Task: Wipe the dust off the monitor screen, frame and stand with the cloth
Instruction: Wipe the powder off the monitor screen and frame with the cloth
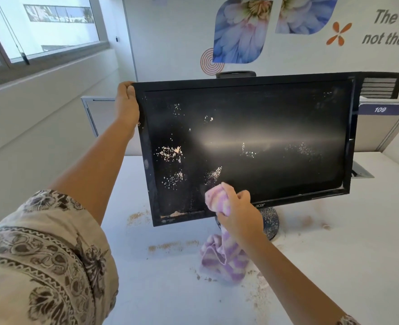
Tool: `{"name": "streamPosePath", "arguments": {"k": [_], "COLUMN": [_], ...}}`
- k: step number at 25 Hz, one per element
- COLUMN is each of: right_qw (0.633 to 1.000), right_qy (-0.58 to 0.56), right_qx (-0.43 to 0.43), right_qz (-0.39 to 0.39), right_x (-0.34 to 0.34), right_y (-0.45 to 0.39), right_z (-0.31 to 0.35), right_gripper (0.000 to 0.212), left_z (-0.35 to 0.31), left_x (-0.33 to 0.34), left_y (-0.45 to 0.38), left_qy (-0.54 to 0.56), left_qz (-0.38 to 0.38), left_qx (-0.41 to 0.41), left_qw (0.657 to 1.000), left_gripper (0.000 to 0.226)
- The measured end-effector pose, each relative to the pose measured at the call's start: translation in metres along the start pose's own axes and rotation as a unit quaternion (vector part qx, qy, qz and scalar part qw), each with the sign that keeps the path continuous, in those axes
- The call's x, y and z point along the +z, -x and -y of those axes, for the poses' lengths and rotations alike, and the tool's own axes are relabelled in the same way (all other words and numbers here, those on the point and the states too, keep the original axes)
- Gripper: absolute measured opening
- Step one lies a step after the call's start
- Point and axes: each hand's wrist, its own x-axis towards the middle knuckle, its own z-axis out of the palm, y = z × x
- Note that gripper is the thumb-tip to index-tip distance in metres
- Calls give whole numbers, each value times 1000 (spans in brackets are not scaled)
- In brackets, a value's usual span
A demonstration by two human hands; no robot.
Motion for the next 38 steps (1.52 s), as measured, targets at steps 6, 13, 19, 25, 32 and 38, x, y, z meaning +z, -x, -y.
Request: {"name": "streamPosePath", "arguments": {"k": [6,13,19,25,32,38], "right_qw": [997,998,988,974,965,926], "right_qy": [-36,0,-11,-45,-134,-248], "right_qx": [-19,-54,-152,-216,-225,-281], "right_qz": [-66,-42,-11,54,8,-37], "right_x": [14,21,30,40,20,25], "right_y": [6,2,-1,3,0,-5], "right_z": [-4,-11,30,83,65,88], "right_gripper": [44,39,22,33,41,45], "left_z": [1,4,7,6,-5,-1], "left_x": [0,-1,-1,-2,-1,-3], "left_y": [0,-2,-2,1,6,9], "left_qy": [5,13,15,13,-25,-25], "left_qz": [-3,-2,-6,-15,-4,-3], "left_qx": [-6,1,0,-8,5,-5], "left_qw": [1000,1000,1000,1000,1000,1000], "left_gripper": [34,33,32,33,33,33]}}
